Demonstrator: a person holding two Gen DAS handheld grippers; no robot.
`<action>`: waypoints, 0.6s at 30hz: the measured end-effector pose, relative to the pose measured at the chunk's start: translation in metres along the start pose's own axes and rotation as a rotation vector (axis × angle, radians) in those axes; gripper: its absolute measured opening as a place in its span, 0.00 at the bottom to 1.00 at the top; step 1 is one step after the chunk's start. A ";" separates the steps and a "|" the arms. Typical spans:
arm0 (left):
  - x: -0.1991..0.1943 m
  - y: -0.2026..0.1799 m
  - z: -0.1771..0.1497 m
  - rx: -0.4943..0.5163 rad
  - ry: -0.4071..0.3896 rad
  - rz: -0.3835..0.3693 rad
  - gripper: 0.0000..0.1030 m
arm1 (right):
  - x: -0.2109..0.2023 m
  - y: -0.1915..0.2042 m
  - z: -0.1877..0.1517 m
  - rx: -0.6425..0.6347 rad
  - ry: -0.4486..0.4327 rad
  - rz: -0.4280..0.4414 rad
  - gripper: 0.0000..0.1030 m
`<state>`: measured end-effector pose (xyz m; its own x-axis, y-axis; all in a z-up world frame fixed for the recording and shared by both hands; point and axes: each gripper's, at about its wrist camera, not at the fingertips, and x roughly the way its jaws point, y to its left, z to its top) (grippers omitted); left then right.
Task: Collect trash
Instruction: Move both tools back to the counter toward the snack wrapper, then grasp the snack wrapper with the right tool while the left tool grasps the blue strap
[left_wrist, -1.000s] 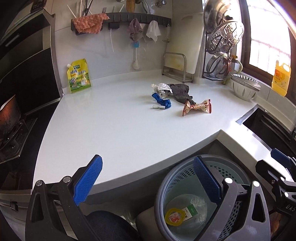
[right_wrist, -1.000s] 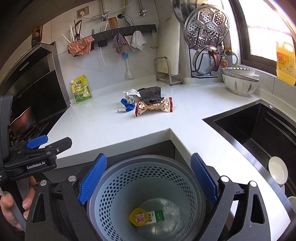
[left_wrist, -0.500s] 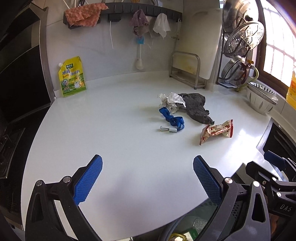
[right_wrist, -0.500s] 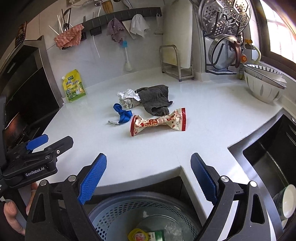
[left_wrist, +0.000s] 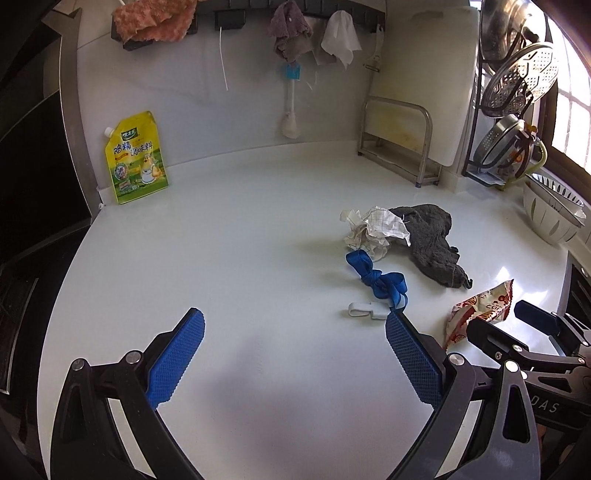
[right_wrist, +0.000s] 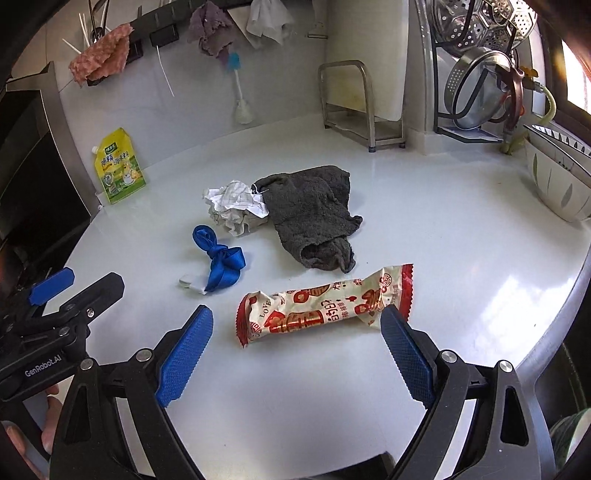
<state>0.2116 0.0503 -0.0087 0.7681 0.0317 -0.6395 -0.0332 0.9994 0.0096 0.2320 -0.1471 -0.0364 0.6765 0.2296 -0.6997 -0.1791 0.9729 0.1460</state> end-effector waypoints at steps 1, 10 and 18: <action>0.002 0.000 0.000 -0.002 0.005 -0.003 0.94 | 0.005 0.002 0.001 -0.013 0.013 -0.027 0.85; 0.011 -0.003 0.002 -0.002 0.018 -0.008 0.94 | 0.030 -0.001 0.004 -0.023 0.059 -0.046 0.71; 0.017 -0.015 0.001 0.019 0.023 -0.006 0.94 | 0.031 -0.007 0.004 -0.020 0.066 -0.009 0.24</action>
<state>0.2258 0.0360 -0.0185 0.7530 0.0258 -0.6575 -0.0164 0.9997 0.0204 0.2572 -0.1464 -0.0558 0.6299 0.2179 -0.7455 -0.1877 0.9741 0.1261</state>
